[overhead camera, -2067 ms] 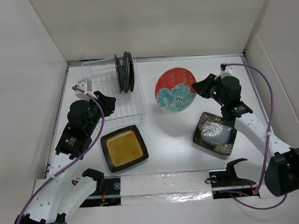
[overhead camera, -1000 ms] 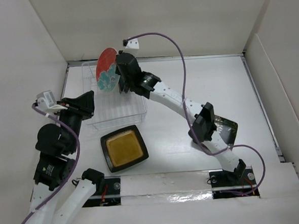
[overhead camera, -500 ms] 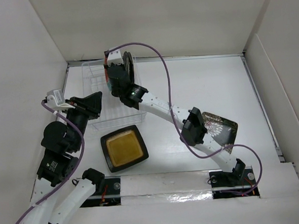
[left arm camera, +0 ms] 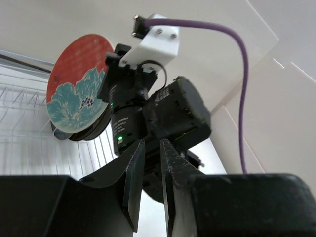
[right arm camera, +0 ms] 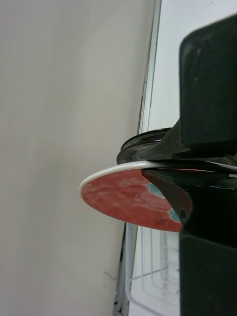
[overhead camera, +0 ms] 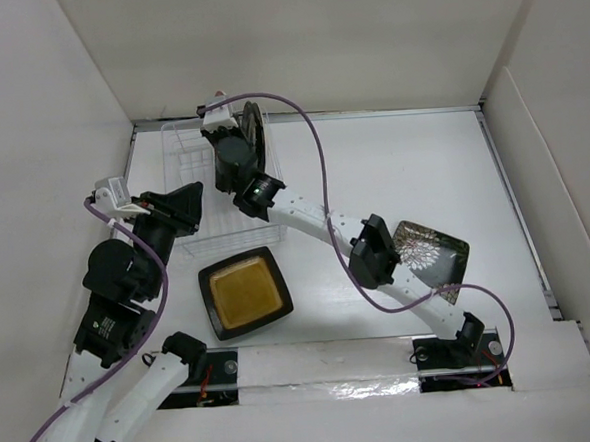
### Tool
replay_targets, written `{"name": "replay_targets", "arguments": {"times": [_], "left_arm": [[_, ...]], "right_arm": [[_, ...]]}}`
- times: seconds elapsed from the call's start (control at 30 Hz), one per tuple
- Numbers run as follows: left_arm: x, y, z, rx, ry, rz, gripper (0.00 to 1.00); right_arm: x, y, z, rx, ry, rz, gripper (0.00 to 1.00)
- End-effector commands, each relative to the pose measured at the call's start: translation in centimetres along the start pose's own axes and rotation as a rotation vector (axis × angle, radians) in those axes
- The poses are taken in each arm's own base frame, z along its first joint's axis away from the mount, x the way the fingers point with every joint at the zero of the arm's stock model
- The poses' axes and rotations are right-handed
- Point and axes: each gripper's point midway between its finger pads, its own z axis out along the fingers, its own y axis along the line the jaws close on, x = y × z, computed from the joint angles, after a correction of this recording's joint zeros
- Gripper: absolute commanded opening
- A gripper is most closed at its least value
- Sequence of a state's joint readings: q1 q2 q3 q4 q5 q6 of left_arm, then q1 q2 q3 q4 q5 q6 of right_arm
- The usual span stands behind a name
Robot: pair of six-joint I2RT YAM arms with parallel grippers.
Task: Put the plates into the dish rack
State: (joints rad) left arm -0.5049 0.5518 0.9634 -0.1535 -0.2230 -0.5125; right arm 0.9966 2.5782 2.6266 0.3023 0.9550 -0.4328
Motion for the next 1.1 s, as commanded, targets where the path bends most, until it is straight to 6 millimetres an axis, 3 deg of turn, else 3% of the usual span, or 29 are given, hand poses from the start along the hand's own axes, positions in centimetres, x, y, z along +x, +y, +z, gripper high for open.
{"name": "replay_targets", "arguments": {"times": [0.0, 0.2, 0.3, 0.43, 0.47, 0.5, 0.53, 0.57, 0.6, 0.67, 0.8, 0.9, 0.97, 1.07], "left_arm": [[-1.4, -0.6, -0.3, 0.022, -0.052, -0.001, 0.17], [-1.5, -0.4, -0.3, 0.009, -0.056, 0.002, 0.17], [-1.4, 0.5, -0.1, -0.039, -0.06, 0.011, 0.17], [-1.2, 1.3, 0.1, -0.083, -0.061, 0.005, 0.17], [-1.0, 1.5, 0.1, -0.093, -0.056, 0.002, 0.17], [-0.6, 1.7, 0.2, -0.102, -0.042, -0.001, 0.17], [-0.2, 1.8, 0.3, -0.105, -0.032, -0.002, 0.17], [0.3, 2.1, 0.4, -0.113, -0.018, -0.001, 0.17], [1.0, 2.5, 0.6, -0.13, 0.003, 0.004, 0.16], [2.4, 3.2, 0.8, -0.156, 0.042, -0.005, 0.14], [6.0, 3.9, 1.6, -0.173, 0.156, -0.017, 0.13], [6.8, 4.5, 2.3, -0.201, 0.165, -0.024, 0.14], [7.2, 5.3, 2.7, -0.249, 0.161, -0.027, 0.21], [7.5, 8.3, 3.5, -0.37, 0.168, -0.015, 0.24]], "right_arm": [[-6.3, -2.9, 0.7, 0.059, -0.168, 0.049, 0.0], [-4.5, -1.8, 0.4, 0.038, -0.177, -0.113, 0.0], [-4.2, -1.5, 0.4, 0.031, -0.174, -0.105, 0.0], [-5.8, -1.7, 0.2, 0.012, -0.189, -0.025, 0.0], [-7.5, -2.5, 0.1, 0.006, -0.2, 0.015, 0.0], [-8.0, -2.3, 0.0, -0.02, -0.202, 0.067, 0.0], [-6.9, -1.7, -0.2, -0.048, -0.181, 0.062, 0.0], [-7.2, -1.7, -0.4, -0.066, -0.181, 0.088, 0.0], [-9.1, -2.3, -0.7, -0.083, -0.201, 0.136, 0.0], [-8.9, -2.4, -0.9, -0.088, -0.204, 0.138, 0.0], [-8.5, -2.8, -1.1, -0.039, -0.215, 0.021, 0.0], [-7.6, -2.3, -1.3, -0.036, -0.202, -0.072, 0.0], [-7.2, -1.7, -1.3, -0.064, -0.186, -0.069, 0.0], [-5.9, -1.1, -1.0, -0.101, -0.158, -0.052, 0.0]]}}
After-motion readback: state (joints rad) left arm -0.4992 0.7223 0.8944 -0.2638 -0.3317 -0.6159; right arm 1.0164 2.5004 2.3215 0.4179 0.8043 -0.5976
